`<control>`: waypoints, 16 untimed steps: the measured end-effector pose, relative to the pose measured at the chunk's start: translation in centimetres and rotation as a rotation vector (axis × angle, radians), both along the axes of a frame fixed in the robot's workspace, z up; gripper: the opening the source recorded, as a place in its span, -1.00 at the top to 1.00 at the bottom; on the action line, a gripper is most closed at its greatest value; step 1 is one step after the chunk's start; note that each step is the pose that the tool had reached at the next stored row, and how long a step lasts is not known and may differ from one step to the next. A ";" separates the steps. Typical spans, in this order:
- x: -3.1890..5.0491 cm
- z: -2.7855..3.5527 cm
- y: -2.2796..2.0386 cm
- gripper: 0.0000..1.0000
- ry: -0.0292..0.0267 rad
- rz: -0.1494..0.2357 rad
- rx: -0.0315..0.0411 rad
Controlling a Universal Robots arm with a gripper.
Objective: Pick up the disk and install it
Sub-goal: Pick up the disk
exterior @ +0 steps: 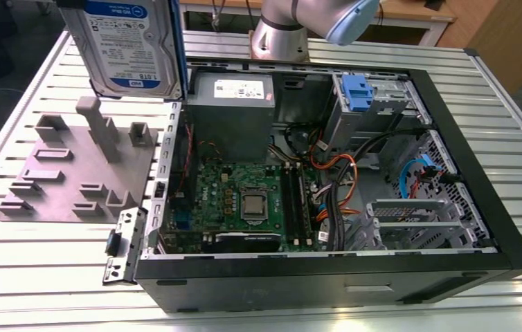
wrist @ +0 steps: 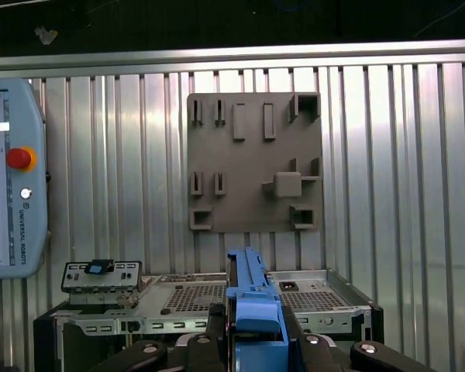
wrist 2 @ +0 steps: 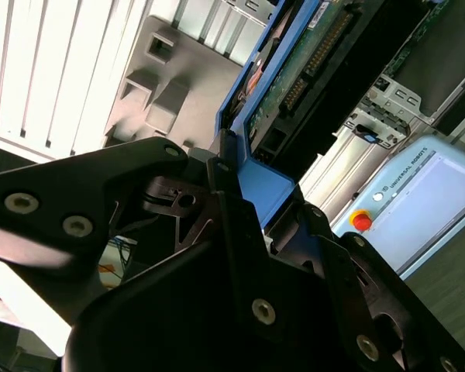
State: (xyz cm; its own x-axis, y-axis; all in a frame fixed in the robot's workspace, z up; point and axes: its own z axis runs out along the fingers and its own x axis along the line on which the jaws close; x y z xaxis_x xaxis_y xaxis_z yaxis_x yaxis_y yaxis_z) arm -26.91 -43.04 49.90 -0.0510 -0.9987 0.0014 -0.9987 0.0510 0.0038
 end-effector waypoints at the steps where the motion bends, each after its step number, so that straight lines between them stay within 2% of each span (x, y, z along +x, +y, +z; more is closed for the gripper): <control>1: 0.04 -0.01 0.00 0.27 -0.0001 0.000 0.0001; 16: 0.81 -0.04 0.00 0.27 0.0001 0.000 -0.0001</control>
State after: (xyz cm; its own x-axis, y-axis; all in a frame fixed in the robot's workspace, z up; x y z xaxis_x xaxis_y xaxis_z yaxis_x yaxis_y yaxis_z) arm -26.10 -43.04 49.86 -0.0509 -0.9987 0.0015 -0.9987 0.0509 0.0040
